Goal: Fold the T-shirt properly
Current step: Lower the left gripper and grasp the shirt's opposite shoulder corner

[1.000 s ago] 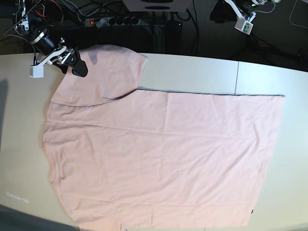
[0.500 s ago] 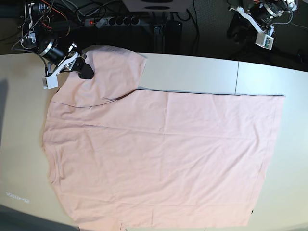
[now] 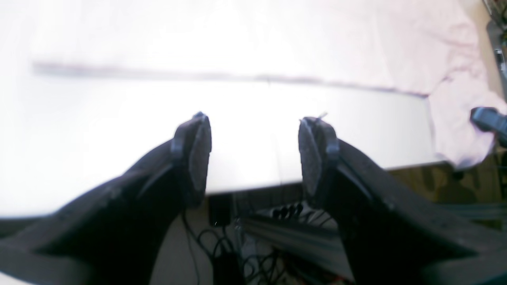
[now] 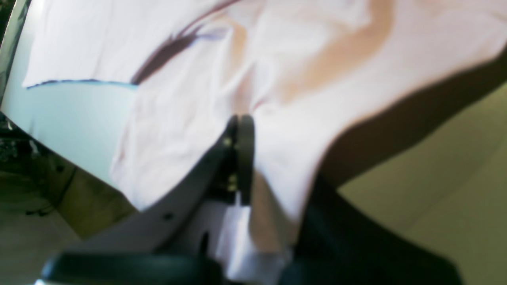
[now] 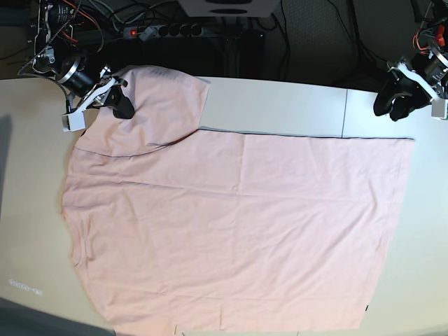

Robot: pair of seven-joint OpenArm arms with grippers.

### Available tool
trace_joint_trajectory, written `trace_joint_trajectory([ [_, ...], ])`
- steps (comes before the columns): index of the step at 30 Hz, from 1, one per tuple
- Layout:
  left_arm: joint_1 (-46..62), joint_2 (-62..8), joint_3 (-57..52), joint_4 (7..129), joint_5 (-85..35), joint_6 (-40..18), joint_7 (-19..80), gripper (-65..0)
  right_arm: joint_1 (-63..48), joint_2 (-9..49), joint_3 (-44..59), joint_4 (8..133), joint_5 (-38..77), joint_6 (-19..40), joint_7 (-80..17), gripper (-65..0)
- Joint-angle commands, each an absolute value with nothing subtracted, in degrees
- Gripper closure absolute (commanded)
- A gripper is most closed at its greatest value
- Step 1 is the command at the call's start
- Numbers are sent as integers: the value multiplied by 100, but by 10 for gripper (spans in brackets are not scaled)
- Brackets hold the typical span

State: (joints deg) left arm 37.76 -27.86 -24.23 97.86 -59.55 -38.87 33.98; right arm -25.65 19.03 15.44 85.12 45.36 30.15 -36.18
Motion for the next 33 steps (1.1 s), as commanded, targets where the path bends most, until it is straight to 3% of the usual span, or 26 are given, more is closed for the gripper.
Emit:
trace_joint_trajectory([
  [1,3658,-2895,-2403,9850,-6038,-3981,3409,-376,-2637,1953,1546,8453,3942,3194,-4034,0],
  [5,3107,-2956,-2217,9483,-6031,-3503,3503,-376,-2635,1953,1546,8453,3942,3192,-4034,0],
  [14,2259,-2954,-2047,7658,-6971,-3367,3789,-376,-2637,1953,1546,8453,3940,3192,-4056,0],
  [33,1898,-2727,-1931,7332,-7083,-3061,3876,-376,-2637,1953,1546,8453,3942,3192,-4099,0],
])
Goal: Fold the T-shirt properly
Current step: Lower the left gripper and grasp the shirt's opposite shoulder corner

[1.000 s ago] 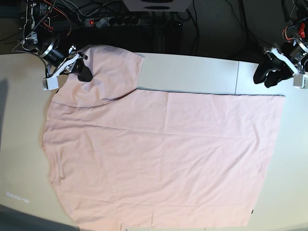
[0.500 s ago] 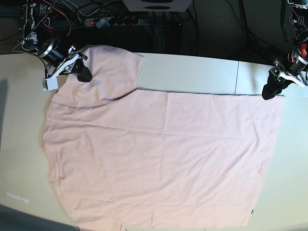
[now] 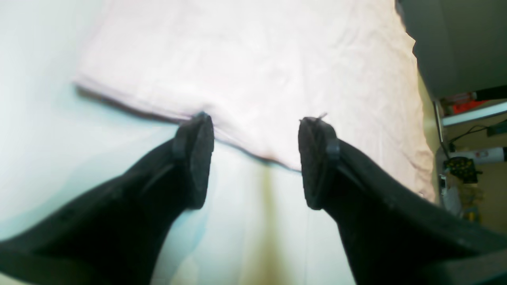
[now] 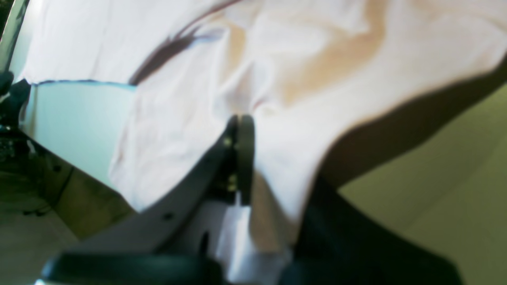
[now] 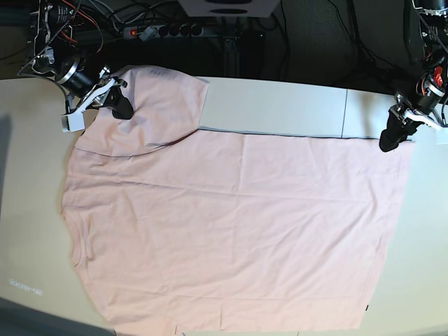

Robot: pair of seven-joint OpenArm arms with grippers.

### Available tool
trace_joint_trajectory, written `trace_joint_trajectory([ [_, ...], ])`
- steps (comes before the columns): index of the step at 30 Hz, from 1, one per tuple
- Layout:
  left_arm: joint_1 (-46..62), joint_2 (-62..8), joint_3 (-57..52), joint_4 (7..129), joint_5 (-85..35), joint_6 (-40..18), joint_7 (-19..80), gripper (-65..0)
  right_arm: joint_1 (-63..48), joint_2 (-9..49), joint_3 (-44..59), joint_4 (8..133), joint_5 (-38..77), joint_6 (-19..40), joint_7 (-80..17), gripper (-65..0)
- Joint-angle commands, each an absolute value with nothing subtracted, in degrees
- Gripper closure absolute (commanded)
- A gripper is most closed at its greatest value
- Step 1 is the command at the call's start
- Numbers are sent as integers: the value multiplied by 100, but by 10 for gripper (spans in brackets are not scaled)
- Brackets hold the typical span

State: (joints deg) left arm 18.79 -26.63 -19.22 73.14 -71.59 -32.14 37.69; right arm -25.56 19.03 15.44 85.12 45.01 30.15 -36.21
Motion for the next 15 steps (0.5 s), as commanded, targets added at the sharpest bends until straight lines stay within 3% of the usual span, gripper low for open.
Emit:
trace_joint_trajectory([
  [1,1855,-2729,-1872,7310,-7085,-3061,3872,-376,-2637,1953,1546,8453,3944,3192,-4099,0],
  [11,1380,-2716,-1496,6694,-7000,-3063,3771,-369,-2635,1953,1546,8453,4005,3192,-4095,0],
  [15,1194,-2716,-1496,6565,-6838,-3063,3741,-237,-2635,1953,1546,8453,4007,3192,-4093,0],
])
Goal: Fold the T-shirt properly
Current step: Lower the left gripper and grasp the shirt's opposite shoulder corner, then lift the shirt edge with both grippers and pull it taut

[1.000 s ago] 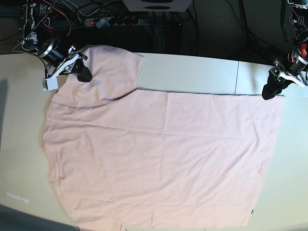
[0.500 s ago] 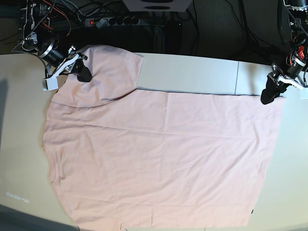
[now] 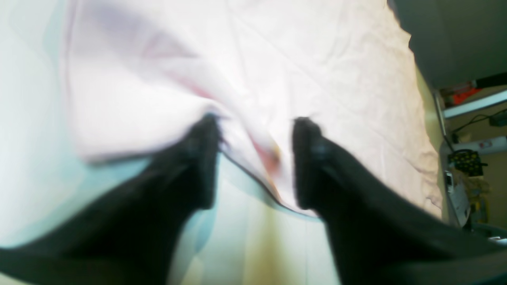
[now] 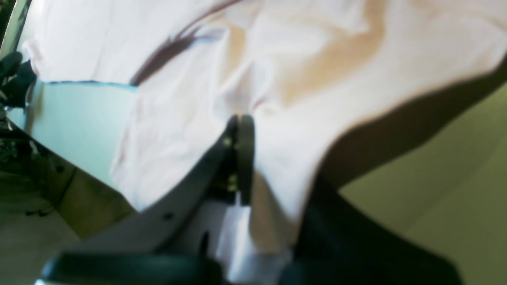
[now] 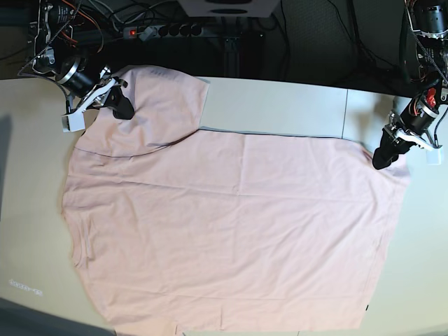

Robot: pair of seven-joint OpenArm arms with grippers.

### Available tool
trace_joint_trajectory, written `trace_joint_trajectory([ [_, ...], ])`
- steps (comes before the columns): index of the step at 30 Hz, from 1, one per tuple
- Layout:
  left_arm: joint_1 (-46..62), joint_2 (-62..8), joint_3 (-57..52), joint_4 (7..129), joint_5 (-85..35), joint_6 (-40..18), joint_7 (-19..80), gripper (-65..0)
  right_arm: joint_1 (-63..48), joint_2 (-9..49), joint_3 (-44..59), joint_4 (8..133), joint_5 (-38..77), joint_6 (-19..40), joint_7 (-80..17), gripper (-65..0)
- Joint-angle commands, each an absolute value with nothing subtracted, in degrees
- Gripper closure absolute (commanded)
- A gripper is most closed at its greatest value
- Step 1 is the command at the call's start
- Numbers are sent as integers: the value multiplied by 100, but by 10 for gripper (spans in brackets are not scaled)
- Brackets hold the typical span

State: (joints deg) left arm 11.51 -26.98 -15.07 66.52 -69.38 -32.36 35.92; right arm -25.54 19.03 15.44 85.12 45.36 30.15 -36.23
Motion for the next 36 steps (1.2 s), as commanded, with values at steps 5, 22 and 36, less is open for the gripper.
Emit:
trace_joint_trajectory([
  [5,1127,-2716,-1496,6565,-6613,-3065,3553,-49,-2635,1953,1546,8453,4007,3192,-4093,0],
  [22,1129,-2827,-1496,6606,-7065,-3806,3614,0,-2633,1953,1551,8479,5092,3194,-4488,0],
  [36,871,-2952,-1503,6639,-7505,-4000,3935,0,-1931,2274,1933,8877,6228,3240,-5295,0],
])
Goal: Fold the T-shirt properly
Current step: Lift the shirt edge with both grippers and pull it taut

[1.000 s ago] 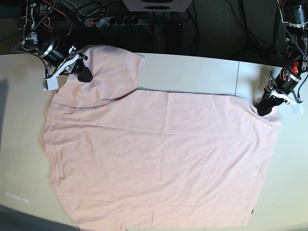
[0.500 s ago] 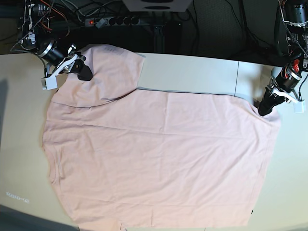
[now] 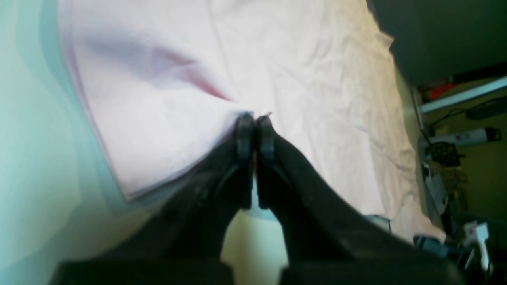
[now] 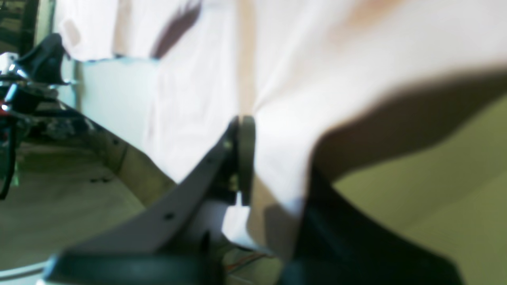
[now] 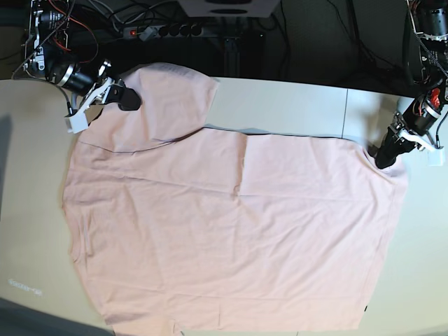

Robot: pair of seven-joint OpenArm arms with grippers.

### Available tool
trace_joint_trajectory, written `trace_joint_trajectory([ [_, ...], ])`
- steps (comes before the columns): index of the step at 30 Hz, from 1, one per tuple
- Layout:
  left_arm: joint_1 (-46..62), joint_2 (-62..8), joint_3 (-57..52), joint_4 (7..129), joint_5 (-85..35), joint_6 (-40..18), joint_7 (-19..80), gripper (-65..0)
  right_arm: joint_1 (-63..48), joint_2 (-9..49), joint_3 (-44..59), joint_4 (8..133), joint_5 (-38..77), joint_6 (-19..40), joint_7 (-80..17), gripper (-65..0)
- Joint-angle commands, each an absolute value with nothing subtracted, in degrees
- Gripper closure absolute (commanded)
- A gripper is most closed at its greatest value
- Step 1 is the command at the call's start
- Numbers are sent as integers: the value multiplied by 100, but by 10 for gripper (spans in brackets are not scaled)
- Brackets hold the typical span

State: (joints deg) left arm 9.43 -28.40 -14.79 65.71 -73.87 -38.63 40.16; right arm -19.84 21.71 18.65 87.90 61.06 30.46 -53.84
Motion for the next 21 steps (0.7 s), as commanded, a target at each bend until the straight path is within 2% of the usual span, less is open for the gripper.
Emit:
trace_joint_trajectory([
  [1,814,-2976,-1503,6639,-7507,-4000,3946,0,-1855,2353,1933,8877,6278,3242,-5323,0],
  [8,408,-3118,-1503,6641,-7651,-4000,4123,0,-1441,2759,1940,8877,6560,3330,-5465,0],
  [21,-401,-3148,-1500,6643,-7638,-4000,4289,0,-526,2792,1944,8877,6530,3330,-5518,0],
])
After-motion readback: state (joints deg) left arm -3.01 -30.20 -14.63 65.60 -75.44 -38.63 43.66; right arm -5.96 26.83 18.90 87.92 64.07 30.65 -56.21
